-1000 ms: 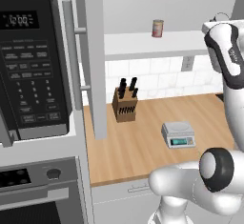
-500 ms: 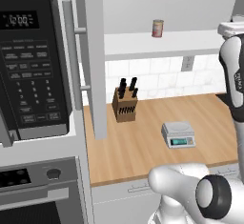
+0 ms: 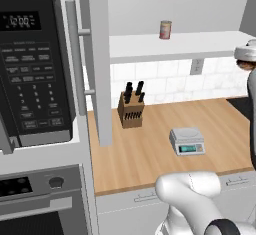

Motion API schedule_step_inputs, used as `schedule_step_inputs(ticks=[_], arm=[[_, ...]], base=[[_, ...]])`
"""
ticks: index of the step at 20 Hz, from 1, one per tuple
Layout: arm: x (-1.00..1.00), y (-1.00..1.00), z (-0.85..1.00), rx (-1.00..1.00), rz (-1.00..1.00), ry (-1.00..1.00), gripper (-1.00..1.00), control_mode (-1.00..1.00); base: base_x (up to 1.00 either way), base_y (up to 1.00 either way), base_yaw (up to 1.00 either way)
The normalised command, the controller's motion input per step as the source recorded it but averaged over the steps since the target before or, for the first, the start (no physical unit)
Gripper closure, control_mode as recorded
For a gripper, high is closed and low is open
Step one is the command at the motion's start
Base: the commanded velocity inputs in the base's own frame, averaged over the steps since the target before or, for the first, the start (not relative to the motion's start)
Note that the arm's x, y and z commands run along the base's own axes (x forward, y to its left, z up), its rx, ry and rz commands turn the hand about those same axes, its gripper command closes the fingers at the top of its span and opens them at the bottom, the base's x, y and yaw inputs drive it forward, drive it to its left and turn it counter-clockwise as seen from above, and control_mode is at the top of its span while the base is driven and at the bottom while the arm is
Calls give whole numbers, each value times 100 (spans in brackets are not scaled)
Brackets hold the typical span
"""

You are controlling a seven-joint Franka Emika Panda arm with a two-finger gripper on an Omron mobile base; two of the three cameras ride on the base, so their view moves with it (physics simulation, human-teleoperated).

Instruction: Pick the canned food and place it on the digital scale for weighing, and close the cabinet.

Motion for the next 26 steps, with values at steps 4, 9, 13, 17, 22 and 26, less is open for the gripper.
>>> schedule_step_inputs(ticks=[4,9,13,17,22,26], arm=[[-2,11,-78,0,48,10,100,-100],[23,5,-95,2,40,0,100,-100],[66,2,-81,6,28,0,100,-100],[78,0,-57,9,32,3,100,-100],[50,-11,-82,0,28,3,100,-100],[36,-22,-81,-2,21,9,100,-100]], base=[[0,0,0],[0,0,0],[0,0,0],[0,0,0],[0,0,0],[0,0,0]])
